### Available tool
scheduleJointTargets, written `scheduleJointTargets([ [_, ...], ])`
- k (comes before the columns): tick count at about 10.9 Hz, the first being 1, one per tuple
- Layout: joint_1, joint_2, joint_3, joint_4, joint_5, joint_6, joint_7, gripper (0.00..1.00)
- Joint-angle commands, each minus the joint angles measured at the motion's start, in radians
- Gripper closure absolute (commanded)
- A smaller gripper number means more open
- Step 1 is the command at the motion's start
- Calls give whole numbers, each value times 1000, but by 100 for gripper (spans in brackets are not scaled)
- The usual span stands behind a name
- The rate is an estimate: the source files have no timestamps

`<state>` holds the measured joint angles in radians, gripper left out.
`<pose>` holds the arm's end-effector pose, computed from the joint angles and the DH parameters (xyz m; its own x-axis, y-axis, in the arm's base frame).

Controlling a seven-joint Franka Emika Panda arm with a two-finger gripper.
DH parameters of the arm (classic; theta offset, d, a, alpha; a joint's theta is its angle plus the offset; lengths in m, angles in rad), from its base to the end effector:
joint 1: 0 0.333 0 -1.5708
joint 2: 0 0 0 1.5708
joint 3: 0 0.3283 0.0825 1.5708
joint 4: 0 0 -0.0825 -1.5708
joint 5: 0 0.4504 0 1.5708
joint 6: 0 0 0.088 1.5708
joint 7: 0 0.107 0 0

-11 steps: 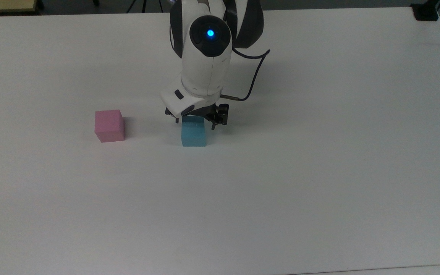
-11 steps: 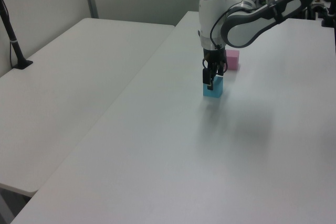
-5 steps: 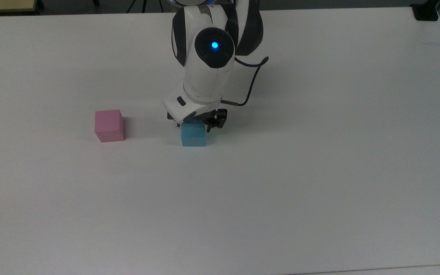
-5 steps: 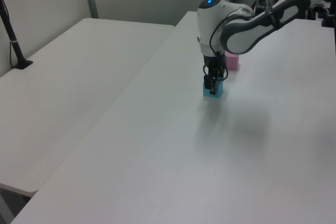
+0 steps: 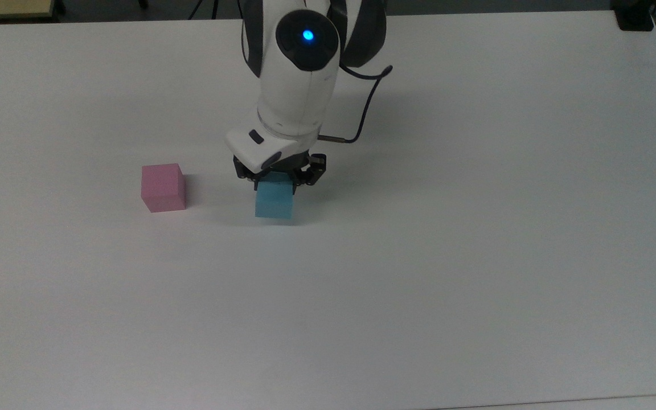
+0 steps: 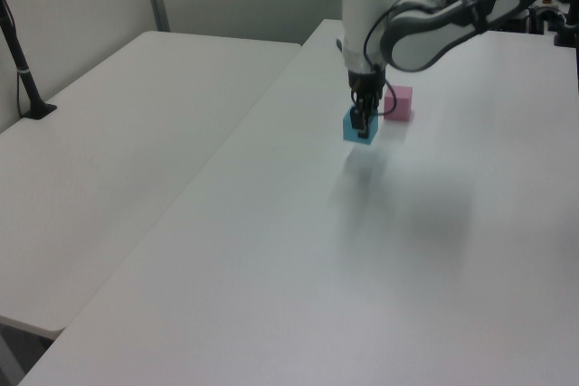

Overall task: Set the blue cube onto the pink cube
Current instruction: 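Carry the held blue cube over the pink cube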

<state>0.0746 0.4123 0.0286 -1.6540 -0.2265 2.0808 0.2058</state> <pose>0.7302 0.0622 0.3546 0.9990 0.0083 0.0429 0.0003 -0.9834 0.1814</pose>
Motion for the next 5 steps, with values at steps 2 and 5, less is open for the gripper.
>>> scheduleJointTargets([
  [2,-67,-124,1,-29,1,-119,-226,47],
  [5,-163,-155,-1,-32,6,-130,-362,47],
])
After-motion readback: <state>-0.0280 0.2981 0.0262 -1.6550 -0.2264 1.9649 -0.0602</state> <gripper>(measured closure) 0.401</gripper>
